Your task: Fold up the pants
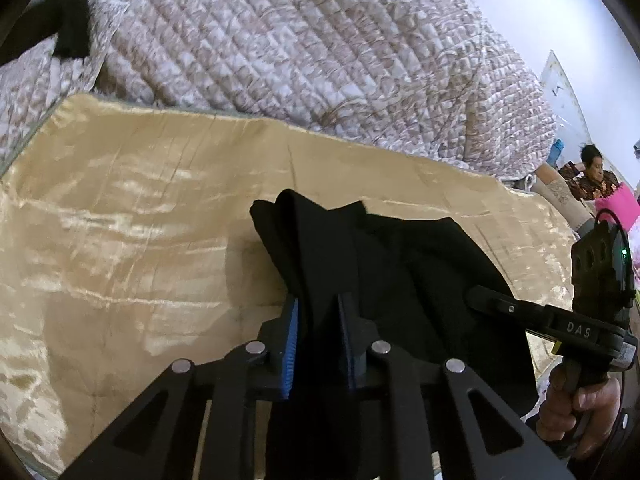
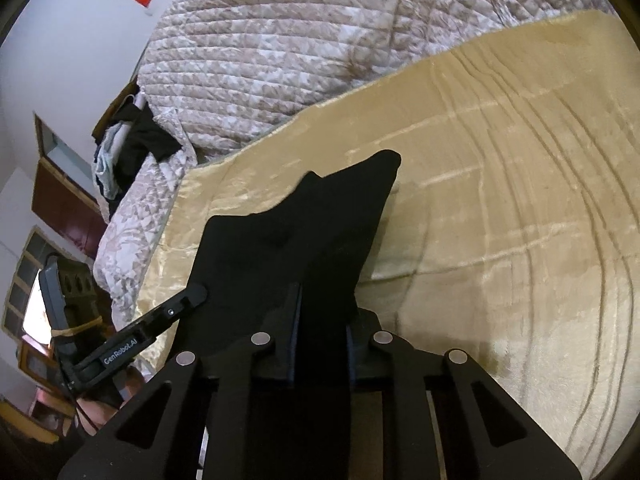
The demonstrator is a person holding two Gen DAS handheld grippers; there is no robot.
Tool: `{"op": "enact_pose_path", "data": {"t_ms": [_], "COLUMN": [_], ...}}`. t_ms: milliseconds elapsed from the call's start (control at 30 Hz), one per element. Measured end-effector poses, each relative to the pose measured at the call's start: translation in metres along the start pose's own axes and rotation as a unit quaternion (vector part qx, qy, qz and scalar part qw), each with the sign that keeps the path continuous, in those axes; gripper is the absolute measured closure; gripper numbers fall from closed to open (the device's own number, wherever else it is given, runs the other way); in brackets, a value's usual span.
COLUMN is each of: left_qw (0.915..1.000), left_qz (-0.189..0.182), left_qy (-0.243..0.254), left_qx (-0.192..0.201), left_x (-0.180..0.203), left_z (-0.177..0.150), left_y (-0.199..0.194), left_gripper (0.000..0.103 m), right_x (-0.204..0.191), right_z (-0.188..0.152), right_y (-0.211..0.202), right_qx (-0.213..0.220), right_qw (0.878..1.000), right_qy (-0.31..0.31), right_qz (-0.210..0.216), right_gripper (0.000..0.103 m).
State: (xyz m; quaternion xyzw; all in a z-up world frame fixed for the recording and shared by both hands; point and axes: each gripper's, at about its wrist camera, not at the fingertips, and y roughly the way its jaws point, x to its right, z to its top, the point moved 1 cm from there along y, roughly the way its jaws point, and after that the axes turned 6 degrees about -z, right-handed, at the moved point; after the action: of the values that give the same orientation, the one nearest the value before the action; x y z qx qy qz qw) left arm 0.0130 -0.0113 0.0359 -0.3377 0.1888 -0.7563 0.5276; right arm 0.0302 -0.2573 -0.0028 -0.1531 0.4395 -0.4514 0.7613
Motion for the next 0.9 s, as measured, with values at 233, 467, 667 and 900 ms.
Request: {"op": "enact_pose_path", "data": {"t_ms": [233,467,667,900], "left_qw": [0.9997,0.9993,0.9992,0.9996], "left_qz": [-0.004,-0.004,0.000,0.014], "left_qy": [0.022,0.032,0.029,0.024], "left_qx": [0.007,0.019,0.028,0.001], "left_x": [0.011,-0.001,-0.027,-0.058], "left_z": [0.018,0.062,0.102,0.109], "left_y": [-0.005,0.007,0.031,0.079], "left_gripper": [0.085,0.085,0.085,0.084], "right_x": [-0.022,-0.035,-0.038,-0.012], "right_z": [0.014,0.054,0.103,0.134], "right_y": [-0.009,0.002,0.035,0.086], "right_qx": [0.009,0.015,0.016,0.001], "right_qw": [1.000,0.999,0.999,1.000], "right_qy": [-0.019,-0.030,-0.038,-0.022], "right_qz": [0.007,0.010,0.015,0.009], "right_gripper": [0.086,0.086,0.086,0.086]}}
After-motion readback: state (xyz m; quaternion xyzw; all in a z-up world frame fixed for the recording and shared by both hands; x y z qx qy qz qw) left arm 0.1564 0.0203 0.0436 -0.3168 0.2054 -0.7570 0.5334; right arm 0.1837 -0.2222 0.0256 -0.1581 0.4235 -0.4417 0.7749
